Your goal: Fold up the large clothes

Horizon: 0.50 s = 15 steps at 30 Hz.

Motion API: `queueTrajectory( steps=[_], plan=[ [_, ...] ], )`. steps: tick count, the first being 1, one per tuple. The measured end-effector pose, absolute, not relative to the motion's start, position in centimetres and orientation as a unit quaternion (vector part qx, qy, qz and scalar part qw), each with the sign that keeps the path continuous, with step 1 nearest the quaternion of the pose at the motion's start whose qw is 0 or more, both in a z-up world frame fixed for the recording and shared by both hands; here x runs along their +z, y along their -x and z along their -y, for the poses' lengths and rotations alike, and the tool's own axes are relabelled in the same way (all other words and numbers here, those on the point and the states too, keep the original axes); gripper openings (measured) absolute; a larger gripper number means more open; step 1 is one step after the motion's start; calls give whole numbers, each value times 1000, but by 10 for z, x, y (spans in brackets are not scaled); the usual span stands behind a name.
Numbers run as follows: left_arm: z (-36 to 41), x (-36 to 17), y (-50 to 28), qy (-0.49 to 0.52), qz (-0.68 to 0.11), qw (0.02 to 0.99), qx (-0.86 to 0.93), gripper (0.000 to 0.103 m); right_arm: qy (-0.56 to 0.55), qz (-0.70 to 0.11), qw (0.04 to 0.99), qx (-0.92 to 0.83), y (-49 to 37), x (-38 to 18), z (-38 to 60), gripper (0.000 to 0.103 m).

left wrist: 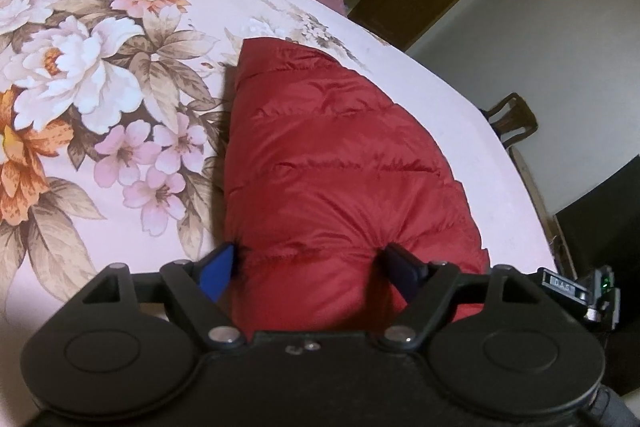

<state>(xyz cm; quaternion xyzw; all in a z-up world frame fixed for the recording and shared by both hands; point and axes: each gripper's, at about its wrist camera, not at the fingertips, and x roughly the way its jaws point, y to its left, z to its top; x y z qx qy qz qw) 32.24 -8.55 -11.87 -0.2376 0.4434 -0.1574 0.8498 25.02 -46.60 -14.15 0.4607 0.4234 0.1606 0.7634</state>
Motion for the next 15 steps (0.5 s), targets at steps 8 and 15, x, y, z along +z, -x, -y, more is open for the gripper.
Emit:
queueTrajectory(
  steps=[8, 15],
  plan=[
    [113, -87, -314, 180, -421, 873, -169, 64, -420, -400, 796, 173, -242, -112, 455, 22],
    [118, -107, -321, 148, -451, 868, -144, 65, -424, -427, 783, 158, -250, -134, 454, 22]
  ],
)
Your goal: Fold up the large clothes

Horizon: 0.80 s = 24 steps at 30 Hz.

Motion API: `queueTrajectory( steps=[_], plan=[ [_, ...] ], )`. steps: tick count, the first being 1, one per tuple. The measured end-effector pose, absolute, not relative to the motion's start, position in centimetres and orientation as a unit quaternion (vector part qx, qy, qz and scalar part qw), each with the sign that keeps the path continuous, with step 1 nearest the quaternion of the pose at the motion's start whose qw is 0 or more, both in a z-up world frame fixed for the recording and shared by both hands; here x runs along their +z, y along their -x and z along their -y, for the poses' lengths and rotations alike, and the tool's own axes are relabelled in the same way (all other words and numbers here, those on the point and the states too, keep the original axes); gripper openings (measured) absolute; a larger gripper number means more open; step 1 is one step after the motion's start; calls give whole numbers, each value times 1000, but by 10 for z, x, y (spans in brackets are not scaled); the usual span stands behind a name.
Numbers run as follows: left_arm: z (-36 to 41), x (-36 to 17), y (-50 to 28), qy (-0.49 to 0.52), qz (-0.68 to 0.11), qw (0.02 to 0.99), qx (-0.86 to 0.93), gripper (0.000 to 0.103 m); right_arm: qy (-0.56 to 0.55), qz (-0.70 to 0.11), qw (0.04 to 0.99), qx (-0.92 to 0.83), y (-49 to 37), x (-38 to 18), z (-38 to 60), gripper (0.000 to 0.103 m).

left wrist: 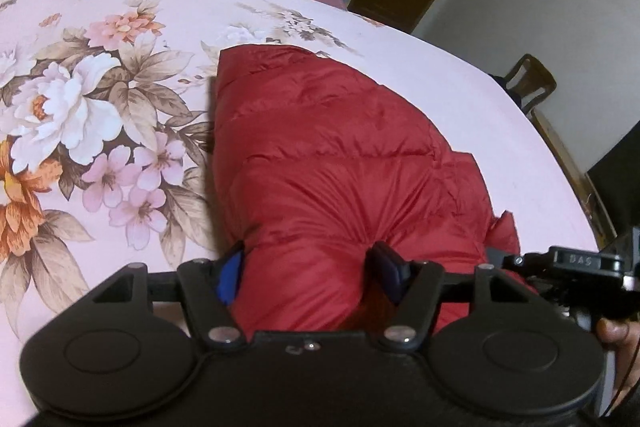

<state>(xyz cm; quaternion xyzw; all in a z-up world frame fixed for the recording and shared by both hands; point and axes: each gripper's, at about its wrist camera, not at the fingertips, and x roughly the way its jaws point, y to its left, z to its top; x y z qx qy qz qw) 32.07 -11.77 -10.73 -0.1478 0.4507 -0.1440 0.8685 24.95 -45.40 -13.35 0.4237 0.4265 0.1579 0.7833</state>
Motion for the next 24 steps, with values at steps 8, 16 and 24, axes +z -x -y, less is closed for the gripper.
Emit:
queueTrajectory(
  steps=[8, 16, 24],
  plan=[
    [113, -114, -326, 160, -457, 861, -154, 65, -414, -430, 789, 145, -247, -131, 448, 49],
    [104, -97, -313, 164, -427, 870, -183, 51, -413, -392, 807, 157, -239, -109, 443, 18],
    [64, -69, -303, 164, -400, 876, -216, 49, -388, -353, 838, 151, -230, -60, 392, 18]
  ],
)
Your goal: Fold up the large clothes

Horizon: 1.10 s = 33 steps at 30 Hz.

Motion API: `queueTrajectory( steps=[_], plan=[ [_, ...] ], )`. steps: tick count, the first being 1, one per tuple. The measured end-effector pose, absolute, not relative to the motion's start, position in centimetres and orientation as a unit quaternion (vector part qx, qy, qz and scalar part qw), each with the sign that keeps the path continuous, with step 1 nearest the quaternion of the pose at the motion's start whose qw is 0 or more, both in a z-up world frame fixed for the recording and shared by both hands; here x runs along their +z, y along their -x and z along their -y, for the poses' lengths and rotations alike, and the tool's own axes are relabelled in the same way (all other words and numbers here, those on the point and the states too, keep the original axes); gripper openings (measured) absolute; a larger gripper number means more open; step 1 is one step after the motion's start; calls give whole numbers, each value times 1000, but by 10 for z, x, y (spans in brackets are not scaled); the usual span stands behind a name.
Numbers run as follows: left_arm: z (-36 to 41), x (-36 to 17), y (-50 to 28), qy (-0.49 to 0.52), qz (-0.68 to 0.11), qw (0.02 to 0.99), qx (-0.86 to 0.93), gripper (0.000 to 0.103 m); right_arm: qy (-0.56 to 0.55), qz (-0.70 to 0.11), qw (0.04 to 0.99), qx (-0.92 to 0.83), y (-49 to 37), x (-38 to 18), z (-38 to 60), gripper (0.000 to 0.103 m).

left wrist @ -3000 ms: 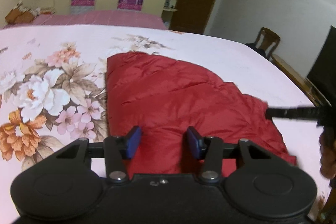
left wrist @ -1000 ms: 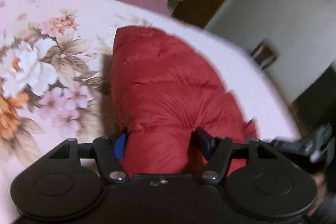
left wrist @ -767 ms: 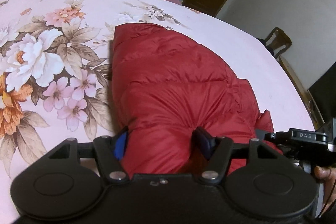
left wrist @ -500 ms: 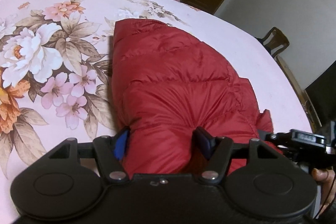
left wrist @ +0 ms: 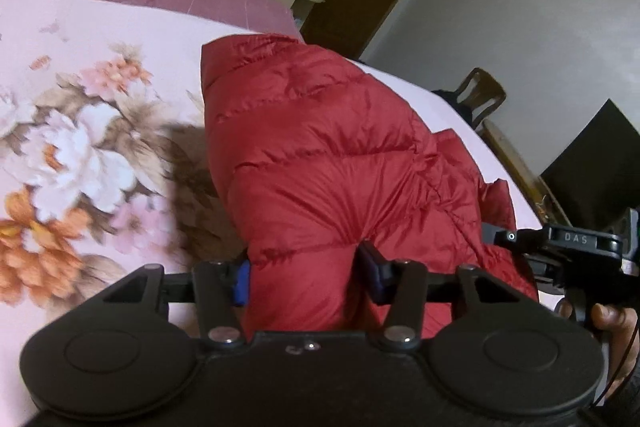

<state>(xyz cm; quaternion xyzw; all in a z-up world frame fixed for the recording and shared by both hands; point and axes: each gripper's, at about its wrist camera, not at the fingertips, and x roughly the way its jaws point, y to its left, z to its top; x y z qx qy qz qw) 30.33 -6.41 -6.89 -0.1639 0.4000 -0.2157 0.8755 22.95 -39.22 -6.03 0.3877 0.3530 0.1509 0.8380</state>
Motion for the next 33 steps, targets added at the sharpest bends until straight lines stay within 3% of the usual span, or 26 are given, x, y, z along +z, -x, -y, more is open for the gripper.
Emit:
queueTrajectory(
  steps=[15, 25, 33],
  plan=[
    [-119, -41, -290, 168, -380, 889, -191, 49, -346, -365, 844, 186, -270, -28, 196, 18],
    [-236, -56, -314, 170, -418, 880, -150, 49, -347, -411, 815, 217, -318, -59, 70, 18],
    [-263, -104, -339, 207, -438, 862, -148, 56, -337, -447, 812, 165, -340, -112, 44, 18]
  ],
)
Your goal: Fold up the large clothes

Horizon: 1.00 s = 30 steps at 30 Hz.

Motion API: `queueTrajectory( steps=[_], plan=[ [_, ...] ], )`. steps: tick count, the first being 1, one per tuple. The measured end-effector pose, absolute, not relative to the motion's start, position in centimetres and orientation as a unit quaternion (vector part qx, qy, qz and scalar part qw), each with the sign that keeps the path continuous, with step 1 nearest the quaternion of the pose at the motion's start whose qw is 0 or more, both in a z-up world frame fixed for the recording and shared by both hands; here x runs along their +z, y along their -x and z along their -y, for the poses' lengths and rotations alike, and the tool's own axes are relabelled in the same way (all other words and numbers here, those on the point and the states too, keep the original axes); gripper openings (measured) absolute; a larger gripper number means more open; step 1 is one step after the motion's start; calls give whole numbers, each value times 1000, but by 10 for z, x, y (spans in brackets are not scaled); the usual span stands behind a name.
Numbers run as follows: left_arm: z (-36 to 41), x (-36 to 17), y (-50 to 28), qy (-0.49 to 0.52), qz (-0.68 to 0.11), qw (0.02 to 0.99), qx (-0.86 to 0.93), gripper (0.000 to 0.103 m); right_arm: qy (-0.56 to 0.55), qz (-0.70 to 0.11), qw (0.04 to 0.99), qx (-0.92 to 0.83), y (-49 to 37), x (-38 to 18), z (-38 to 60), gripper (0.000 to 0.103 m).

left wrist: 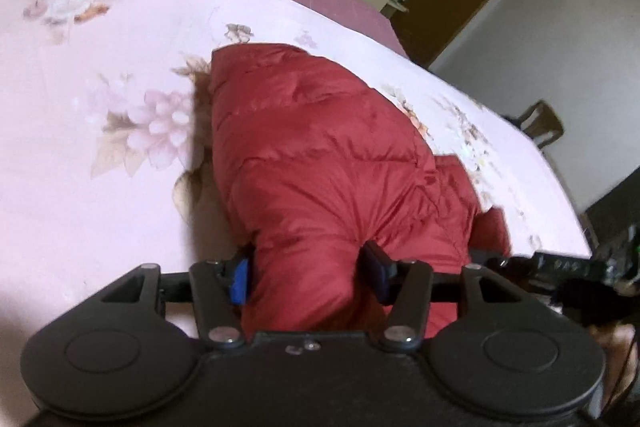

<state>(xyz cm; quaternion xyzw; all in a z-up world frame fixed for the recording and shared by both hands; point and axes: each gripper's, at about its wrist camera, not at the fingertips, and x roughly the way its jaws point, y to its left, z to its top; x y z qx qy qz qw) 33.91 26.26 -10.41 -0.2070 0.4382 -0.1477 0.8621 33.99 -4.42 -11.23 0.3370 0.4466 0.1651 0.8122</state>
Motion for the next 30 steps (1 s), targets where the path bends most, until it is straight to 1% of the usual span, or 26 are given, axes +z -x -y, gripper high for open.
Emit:
queueTrajectory(
  steps=[2, 4, 5, 6, 7, 8, 10, 11, 12, 13, 14, 19, 22, 23, 26, 27, 29, 30],
  plan=[
    [-261, -106, -335, 209, -429, 866, -148, 58, -342, -445, 812, 162, -338, -120, 49, 18],
    [-271, -108, -333, 220, -423, 867, -147, 62, -346, -443, 811, 160, -337, -121, 54, 19],
    [-280, -107, -329, 225, -418, 868, -144, 65, -349, -442, 812, 158, -335, -119, 57, 21],
    [-293, -104, -323, 226, -408, 874, -134, 68, -344, -437, 818, 146, -332, -112, 63, 30],
    [-306, -102, -323, 226, -400, 879, -129, 68, -331, -422, 833, 133, -327, -99, 68, 35],
    [-315, -97, -320, 228, -387, 885, -124, 68, -314, -399, 852, 126, -319, -86, 74, 35],
    [-323, -91, -331, 232, -367, 892, -126, 57, -284, -377, 871, 139, -318, -68, 76, 35],
    [-320, -87, -340, 225, -363, 894, -135, 52, -265, -370, 877, 153, -323, -61, 69, 33],
    [-313, -83, -349, 213, -360, 897, -142, 51, -238, -366, 883, 170, -332, -56, 57, 17],
    [-305, -79, -359, 199, -356, 900, -155, 50, -219, -366, 886, 182, -339, -53, 45, 9],
    [-295, -77, -367, 189, -356, 899, -169, 47, -202, -364, 888, 196, -348, -52, 32, 9],
    [-255, -88, -413, 154, -379, 892, -195, 46, -138, -359, 890, 246, -384, -60, -20, 9],
    [-249, -103, -428, 152, -399, 882, -197, 46, -107, -382, 887, 237, -401, -83, -32, 9],
    [-250, -107, -430, 153, -404, 880, -196, 45, -110, -390, 885, 228, -403, -93, -29, 9],
    [-257, -117, -434, 168, -415, 873, -194, 36, -143, -412, 875, 207, -410, -118, -10, 8],
    [-260, -118, -434, 175, -417, 871, -193, 33, -152, -414, 874, 204, -411, -121, -5, 0],
    [-265, -119, -432, 184, -417, 869, -192, 30, -171, -414, 871, 201, -412, -126, 3, 0],
    [-268, -117, -429, 190, -414, 870, -191, 31, -179, -414, 870, 199, -412, -126, 8, 0]
  ],
)
